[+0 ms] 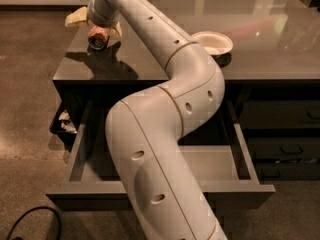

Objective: Place coke can into top drawer

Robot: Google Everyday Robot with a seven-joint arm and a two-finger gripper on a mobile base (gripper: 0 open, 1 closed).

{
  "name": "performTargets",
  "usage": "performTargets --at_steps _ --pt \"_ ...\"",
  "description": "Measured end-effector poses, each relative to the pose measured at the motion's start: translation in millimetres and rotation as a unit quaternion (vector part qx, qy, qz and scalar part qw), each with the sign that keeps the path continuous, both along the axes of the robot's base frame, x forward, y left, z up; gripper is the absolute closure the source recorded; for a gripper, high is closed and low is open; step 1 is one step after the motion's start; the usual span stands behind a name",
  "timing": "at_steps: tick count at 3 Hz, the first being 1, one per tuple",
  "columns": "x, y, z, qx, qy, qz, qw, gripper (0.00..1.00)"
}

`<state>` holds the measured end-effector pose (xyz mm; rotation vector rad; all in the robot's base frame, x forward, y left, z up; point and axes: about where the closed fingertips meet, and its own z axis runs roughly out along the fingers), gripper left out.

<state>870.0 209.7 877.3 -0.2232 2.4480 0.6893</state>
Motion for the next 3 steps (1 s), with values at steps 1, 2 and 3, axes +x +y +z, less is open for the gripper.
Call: performTargets --at_steps 1,2,3 --pt "-0.3 3.9 -4.9 -0.011 0.004 0.003 0.9999 0.0" --pt "1.4 5.6 -1.9 -0.018 -0.003 0.003 0.9998 0.01" --pt "1.7 8.6 2.5 -0.023 -0.011 0.008 0.9996 0.14"
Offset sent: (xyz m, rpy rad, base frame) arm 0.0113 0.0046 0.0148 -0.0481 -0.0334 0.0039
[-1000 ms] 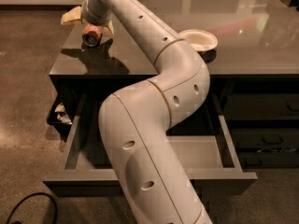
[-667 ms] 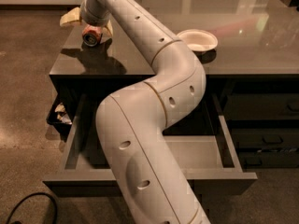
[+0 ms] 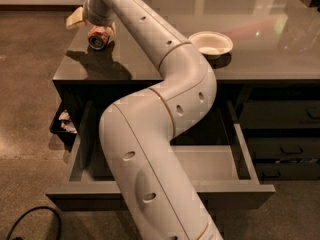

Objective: Place coke can into top drawer

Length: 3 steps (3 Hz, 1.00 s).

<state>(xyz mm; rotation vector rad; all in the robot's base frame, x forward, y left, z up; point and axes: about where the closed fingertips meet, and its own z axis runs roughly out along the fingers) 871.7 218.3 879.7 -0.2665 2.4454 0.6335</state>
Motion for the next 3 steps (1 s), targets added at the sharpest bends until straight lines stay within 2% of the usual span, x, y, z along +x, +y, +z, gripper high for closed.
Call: performTargets --at_steps 2,3 --pt "-7.8 6.1 -17.3 -0.028 0.02 0.012 0.9993 0.25" --pt "-13.1 6.5 -30.4 -0.048 0.037 0.015 0.9981 0.26"
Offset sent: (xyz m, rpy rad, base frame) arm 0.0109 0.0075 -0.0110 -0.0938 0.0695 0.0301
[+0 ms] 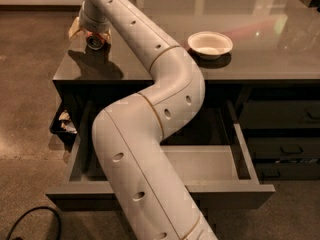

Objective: Place coke can into top drawer

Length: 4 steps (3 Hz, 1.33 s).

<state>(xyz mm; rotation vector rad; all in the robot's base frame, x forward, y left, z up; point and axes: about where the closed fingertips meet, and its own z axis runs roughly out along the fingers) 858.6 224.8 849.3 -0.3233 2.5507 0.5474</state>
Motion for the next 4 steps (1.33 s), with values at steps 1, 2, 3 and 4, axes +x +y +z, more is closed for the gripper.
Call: performTargets --at_steps 1,2,3,4 --pt "-0.8 -0.4 3.5 -0.001 0.0 0.0 1.0 0.45" --pt "2.7 -13.8 11.2 -0.01 -0.006 -0.016 0.9998 0.68" --pt "6.2 -29.3 25.7 -0.012 -0.019 -0.027 0.9994 0.91" --pt "8.4 -49.3 51.2 -0.006 -0.043 -0.027 0.9987 1.0"
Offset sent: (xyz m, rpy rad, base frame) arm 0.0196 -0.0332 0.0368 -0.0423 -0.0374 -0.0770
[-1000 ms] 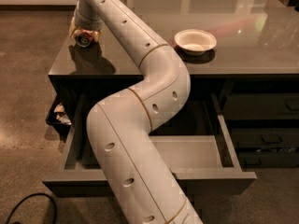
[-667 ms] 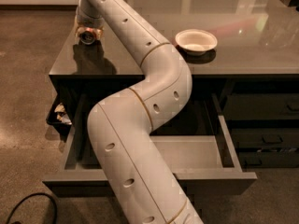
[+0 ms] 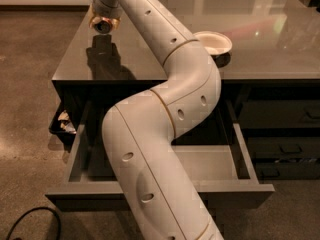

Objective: Place coke can into top drawer

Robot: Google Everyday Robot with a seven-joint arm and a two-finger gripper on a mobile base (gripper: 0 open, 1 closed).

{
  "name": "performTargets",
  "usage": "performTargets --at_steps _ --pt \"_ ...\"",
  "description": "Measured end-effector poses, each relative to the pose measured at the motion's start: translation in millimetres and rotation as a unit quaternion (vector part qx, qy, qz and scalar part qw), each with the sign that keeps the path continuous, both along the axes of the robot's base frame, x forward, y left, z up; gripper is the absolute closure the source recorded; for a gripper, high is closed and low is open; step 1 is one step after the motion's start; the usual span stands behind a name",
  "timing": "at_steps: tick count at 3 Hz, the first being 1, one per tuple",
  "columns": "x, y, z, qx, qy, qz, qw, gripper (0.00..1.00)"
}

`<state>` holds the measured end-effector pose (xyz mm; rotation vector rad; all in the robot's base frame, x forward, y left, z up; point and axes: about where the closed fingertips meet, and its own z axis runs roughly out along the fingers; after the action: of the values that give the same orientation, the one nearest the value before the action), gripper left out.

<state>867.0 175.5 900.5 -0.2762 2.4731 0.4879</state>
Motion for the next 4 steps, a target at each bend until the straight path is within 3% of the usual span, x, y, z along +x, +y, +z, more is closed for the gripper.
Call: performTargets --at_steps 1,2,3,4 --pt "-2.4 -16.8 34.2 0.014 -0.033 0.012 0.9993 1.0" --pt "-16.0 -27.4 86.3 0.045 -0.092 0.037 0.994 1.0" --pt "-50.5 -72.6 163.8 0.082 -0.191 0.069 0.9757 1.0" --pt "-109.7 -116.0 212.5 0.1 -0.263 0.104 0.9541 1.0"
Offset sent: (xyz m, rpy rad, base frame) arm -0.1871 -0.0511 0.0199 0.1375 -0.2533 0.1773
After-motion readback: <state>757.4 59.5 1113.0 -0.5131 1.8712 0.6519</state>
